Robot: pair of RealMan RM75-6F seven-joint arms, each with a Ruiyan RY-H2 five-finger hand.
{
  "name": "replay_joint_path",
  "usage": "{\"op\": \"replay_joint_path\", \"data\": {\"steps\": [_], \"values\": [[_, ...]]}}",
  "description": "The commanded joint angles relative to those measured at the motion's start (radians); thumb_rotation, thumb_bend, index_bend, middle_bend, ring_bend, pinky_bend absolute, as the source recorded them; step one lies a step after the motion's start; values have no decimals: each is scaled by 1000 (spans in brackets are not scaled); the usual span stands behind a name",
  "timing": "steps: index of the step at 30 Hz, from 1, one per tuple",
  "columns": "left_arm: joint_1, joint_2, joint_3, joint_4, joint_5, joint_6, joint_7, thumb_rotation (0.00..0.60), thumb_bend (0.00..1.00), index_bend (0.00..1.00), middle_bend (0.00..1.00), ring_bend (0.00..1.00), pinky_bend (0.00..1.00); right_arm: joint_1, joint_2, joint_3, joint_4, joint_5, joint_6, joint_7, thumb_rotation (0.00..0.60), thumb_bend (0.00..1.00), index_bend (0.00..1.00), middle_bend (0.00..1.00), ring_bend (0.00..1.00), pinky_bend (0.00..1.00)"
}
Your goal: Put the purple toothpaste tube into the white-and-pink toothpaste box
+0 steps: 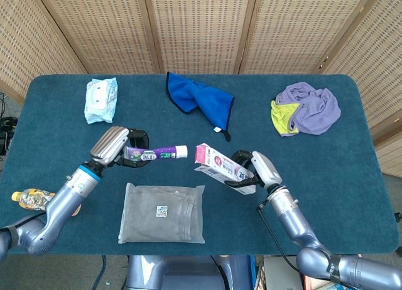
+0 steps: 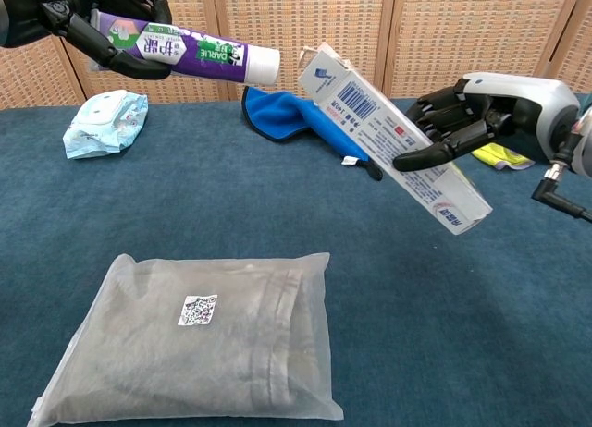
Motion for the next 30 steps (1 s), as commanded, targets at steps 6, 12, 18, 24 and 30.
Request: {"op": "replay_joint_path", "data": {"steps": [6, 12, 18, 24, 30], "values": [[-10, 26, -7, -27, -38, -42, -23, 600, 268, 793, 653, 542, 529, 3, -1, -16, 18, -43, -21, 46, 600, 79, 602, 547, 438, 484], [-21, 52, -13, -48, -68, -86, -38, 600, 268, 793, 653, 542, 529, 9, -6, -24, 31, -43, -23, 49, 600, 79, 602, 547, 438, 484], [-34, 89, -20, -78, -97, -132, -52, 600, 268, 793, 653, 542, 529, 18, -20, -33, 53, -42, -31, 59, 600, 79, 602, 547, 438, 484], [-43, 112, -21, -101, -108, -167, -64, 600, 268, 793, 656, 543, 533, 25, -35, -36, 75, -44, -40, 81, 600, 79, 602, 547, 438, 484], [-52, 132, -13, -112, -120, -201, -57, 600, 268, 793, 660, 551, 540, 28, -39, -37, 85, -44, -39, 88, 600, 80, 602, 547, 438, 484]]}}
